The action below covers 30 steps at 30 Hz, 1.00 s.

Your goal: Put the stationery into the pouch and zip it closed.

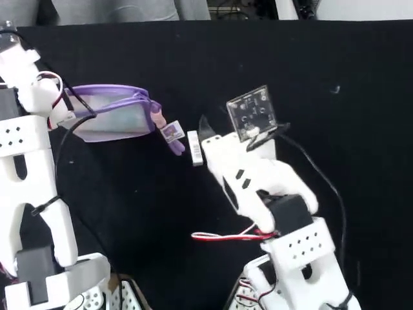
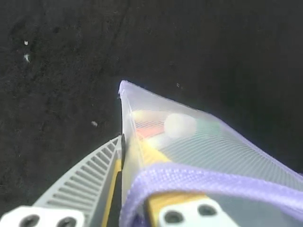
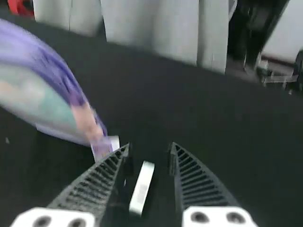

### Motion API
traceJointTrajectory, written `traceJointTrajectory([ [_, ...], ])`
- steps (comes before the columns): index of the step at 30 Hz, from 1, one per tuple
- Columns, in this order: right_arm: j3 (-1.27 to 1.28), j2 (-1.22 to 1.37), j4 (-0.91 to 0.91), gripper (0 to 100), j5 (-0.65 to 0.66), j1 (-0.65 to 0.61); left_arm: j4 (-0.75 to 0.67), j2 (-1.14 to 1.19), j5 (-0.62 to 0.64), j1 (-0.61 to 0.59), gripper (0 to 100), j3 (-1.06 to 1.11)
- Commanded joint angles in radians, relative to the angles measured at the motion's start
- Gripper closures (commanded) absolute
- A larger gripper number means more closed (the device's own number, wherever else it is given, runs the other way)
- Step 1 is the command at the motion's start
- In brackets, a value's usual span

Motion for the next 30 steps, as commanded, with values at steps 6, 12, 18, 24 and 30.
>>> traceJointTrajectory([
  [6, 0.036, 0.377, -0.207, 87.4, -0.094, -0.040, -0.043, 0.011, -0.011, -0.222, 97, -0.031],
  [12, -0.145, 0.714, -0.213, 87.4, -0.100, -0.092, -0.044, 0.015, -0.061, -0.289, 97, -0.051],
  [18, -0.303, 0.970, -0.210, 87.4, -0.100, -0.097, -0.044, 0.015, -0.064, -0.289, 97, -0.047],
  [24, -0.421, 1.144, -0.207, 87.6, -0.097, -0.095, -0.044, 0.015, -0.064, -0.285, 97, -0.042],
  [30, -0.542, 1.164, -0.064, 87.5, -0.094, -0.032, -0.044, 0.015, -0.064, -0.285, 97, -0.041],
])
